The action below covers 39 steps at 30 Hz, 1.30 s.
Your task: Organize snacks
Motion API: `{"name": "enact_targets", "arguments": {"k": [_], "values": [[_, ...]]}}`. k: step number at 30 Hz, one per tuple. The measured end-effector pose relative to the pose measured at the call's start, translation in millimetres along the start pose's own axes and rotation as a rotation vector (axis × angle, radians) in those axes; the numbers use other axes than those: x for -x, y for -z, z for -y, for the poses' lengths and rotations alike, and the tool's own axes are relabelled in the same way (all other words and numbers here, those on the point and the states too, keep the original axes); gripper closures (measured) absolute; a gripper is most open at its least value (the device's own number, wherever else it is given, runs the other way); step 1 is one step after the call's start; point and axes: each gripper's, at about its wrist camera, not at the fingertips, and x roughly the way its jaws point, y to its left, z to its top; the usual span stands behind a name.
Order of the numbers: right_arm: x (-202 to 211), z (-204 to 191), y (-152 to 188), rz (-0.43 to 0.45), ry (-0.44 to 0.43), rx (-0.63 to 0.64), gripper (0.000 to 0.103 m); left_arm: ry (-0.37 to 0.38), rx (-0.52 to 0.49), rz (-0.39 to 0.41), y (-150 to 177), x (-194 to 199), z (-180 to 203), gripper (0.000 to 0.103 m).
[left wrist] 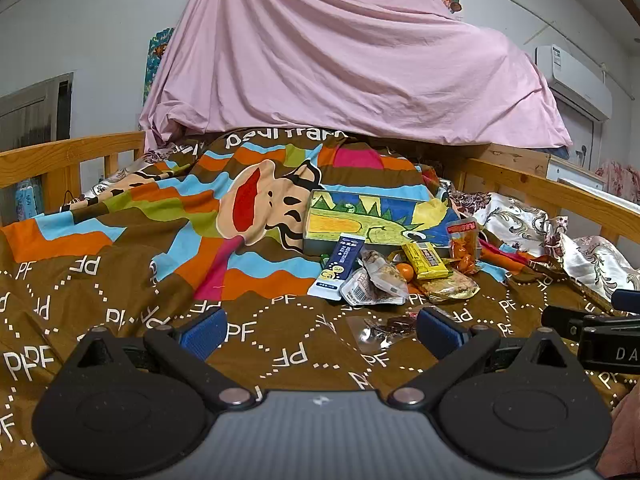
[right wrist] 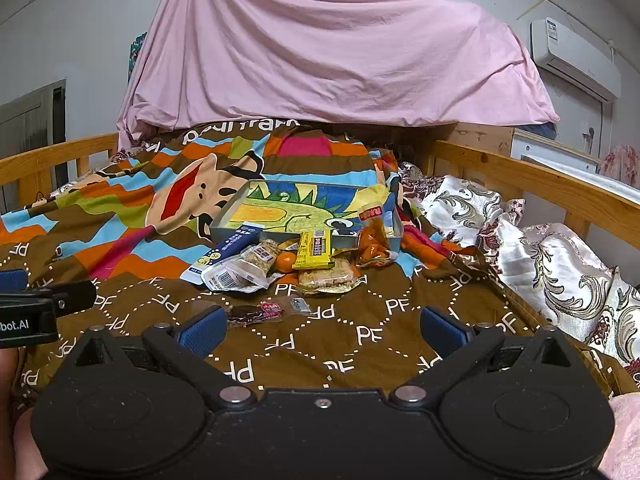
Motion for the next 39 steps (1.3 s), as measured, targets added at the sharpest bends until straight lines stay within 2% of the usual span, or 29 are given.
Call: {"name": "enact_targets", "arguments": {"k": [19, 39], "values": [[0, 0, 0, -0.003, 0.000, 0.001, 0.001, -0.001, 0.000, -0.002, 0, -1, 0, 0.000], [-3, -3, -1, -0.006, -0.002, 0.009, 0.001, -0.014, 0.002, -0.083, 1, -11, -3, 0.000]]}}
